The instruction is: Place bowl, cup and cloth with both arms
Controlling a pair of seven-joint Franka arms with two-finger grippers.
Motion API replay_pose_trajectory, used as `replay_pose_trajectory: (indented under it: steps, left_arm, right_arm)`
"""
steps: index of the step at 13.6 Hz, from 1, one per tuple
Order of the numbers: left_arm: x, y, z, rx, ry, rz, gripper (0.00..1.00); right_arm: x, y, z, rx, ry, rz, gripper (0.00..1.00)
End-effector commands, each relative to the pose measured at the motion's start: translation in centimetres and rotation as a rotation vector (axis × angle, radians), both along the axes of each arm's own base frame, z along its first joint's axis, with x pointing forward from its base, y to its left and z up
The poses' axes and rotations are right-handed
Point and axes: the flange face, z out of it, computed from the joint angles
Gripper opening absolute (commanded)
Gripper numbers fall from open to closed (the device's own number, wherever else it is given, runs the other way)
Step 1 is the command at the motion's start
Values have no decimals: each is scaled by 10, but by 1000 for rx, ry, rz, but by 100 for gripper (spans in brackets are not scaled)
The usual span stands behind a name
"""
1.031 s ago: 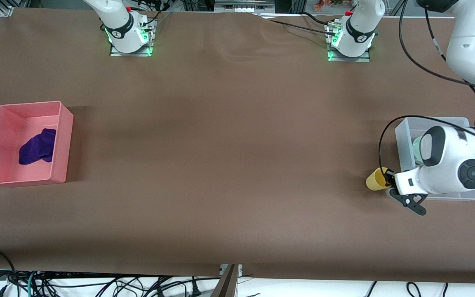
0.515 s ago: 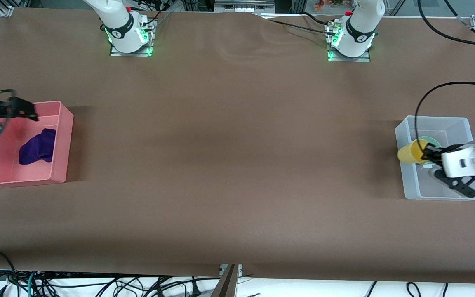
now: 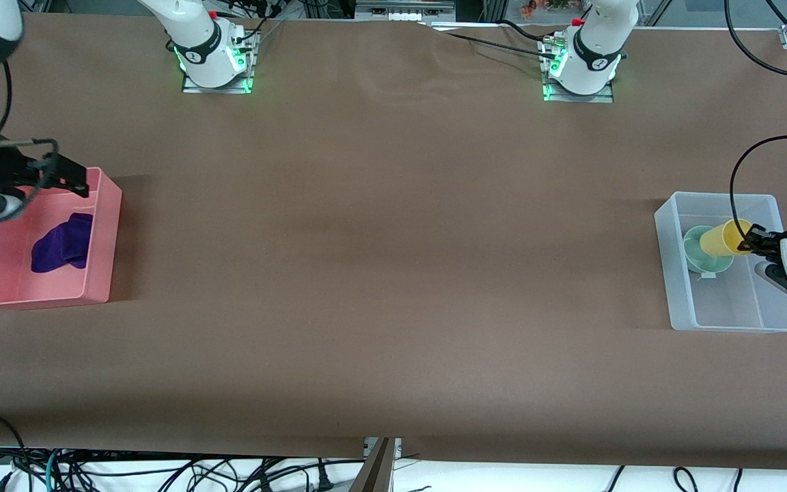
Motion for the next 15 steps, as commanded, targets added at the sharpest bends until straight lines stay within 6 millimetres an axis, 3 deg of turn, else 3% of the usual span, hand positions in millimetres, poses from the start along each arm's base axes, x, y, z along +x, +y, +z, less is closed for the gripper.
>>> replay_pose_trajectory:
  steps: [1,3,4,5,6,8,9,12,15]
  left_arm:
    - [-17,9,-26,10,-25,-36,0]
    - [-28,19,-38,19,-15,-35,0]
    - [-29,18,-40,17,-12,-35,36]
    - [-29,17,-40,17,-10,-37,88]
    - [-27,15,-36,18,-12,-39,100]
    - [-22,7,-16,31,-24,-52,100]
    - [-18,-3,6,41,-40,-58,100]
    - [-2,-61,96,86,-119,-70,100]
    - [8,-133,166,131,-198,30,100]
  right_arm:
    - [-13,-8,19,-63,-23,-9,100]
    - [-23,-15,18,-69,25,-26,100]
    - [-26,-19,17,-47,46,-41,100]
    - [-28,-20,17,-15,52,-50,100]
    - [-29,-24,18,-1,58,-62,100]
    - [-30,-24,16,-4,70,-75,100]
    - [-31,-24,16,-5,75,-87,100]
    - [-30,-22,15,-8,80,-144,100]
    - [-25,-24,8,-10,90,-146,100]
